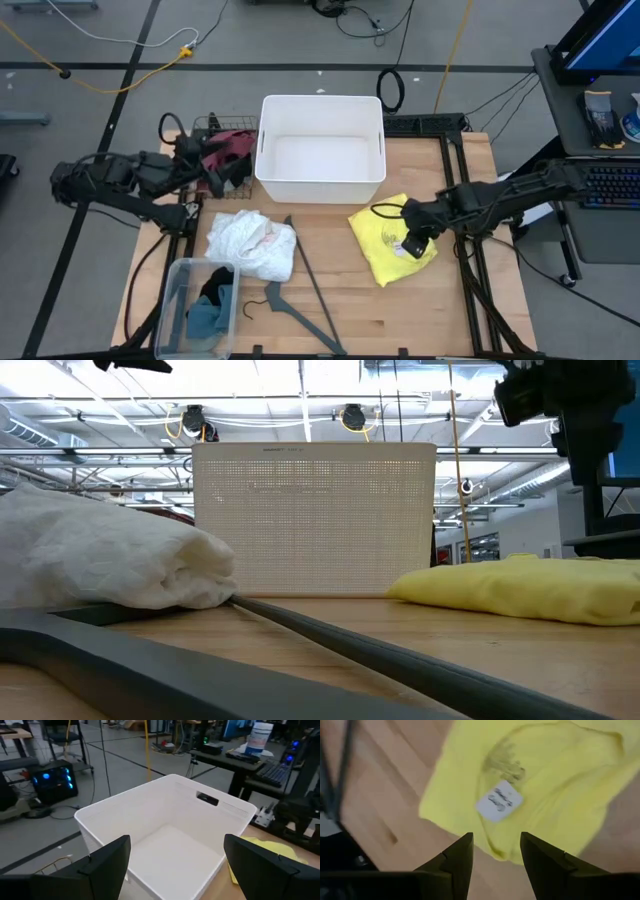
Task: Pick & Place Cloths
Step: Put the yellow shirt into the white bin
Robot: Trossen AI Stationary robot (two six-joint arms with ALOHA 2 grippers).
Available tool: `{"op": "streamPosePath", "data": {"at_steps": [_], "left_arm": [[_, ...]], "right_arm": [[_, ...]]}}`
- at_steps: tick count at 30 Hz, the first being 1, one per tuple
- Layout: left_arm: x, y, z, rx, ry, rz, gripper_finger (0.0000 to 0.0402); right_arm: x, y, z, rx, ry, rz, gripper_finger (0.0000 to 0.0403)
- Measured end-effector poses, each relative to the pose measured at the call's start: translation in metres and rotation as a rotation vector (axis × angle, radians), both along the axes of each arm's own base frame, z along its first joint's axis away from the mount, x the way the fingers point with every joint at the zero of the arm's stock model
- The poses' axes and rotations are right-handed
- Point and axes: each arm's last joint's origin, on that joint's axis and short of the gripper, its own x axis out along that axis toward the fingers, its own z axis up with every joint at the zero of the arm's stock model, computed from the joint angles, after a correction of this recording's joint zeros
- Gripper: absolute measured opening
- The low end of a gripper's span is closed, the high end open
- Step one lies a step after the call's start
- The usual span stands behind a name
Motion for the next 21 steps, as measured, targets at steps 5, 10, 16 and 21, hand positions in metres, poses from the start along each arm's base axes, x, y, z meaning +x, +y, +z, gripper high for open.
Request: {"op": "streamPosePath", "data": {"at_steps": [5,10,16,21], "left_arm": [[0.0,-0.007,-0.001,-0.005,0.002,-0.039,0.0326],[0.0,-0.013,-0.003,0.018,-0.014,-0.012,0.0326],[0.002,-0.022,-0.016,0.011,-0.018,-0.003,0.0326],[0.007,-0.03,-0.028,0.006,-0.055,-0.005,0.0326]], "right_arm": [[-0.001,-0.002,-0.002,-0.048,0.016,-0.037,0.0155],[-0.001,-0.004,-0.002,-0.115,0.013,-0.082,0.0155],[-0.003,-0.005,-0.013,-0.121,0.04,-0.081,0.0155],[-0.004,-0.005,-0.027,-0.116,0.051,-0.104,0.0155]]}}
